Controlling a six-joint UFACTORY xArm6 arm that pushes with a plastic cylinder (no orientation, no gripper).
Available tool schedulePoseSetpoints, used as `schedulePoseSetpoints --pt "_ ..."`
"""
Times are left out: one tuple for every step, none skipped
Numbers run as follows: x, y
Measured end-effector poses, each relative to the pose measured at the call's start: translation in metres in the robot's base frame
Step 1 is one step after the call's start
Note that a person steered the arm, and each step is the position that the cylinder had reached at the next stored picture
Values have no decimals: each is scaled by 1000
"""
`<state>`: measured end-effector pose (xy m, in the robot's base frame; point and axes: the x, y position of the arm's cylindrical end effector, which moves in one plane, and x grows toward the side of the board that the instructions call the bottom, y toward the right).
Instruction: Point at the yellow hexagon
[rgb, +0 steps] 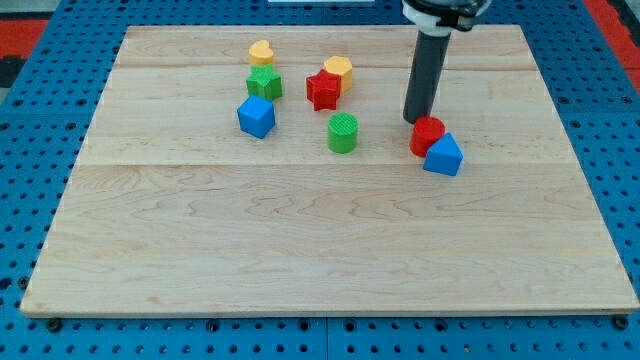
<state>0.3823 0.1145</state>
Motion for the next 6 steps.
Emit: schedulePoseSetpoints --pt "1 0" --pt "-12 -3" --pt "-61 -18" --pt "-74 -18" --pt "-78 -26" --pt "-92 -66"
